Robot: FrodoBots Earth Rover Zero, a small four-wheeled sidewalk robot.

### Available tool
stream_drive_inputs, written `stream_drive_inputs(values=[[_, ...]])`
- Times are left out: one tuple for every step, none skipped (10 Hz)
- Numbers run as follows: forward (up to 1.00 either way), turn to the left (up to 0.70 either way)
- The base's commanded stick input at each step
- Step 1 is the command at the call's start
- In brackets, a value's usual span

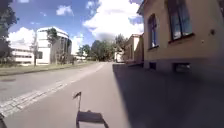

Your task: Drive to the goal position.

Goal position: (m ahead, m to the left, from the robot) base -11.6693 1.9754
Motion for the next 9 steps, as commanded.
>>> stream_drive_inputs(values=[[0.85, 0.0], [0.85, 0.0], [0.85, 0.0], [0.85, 0.0], [0.85, 0.0], [0.85, 0.0], [0.85, 0.0], [0.85, 0.0], [0.85, 0.0]])
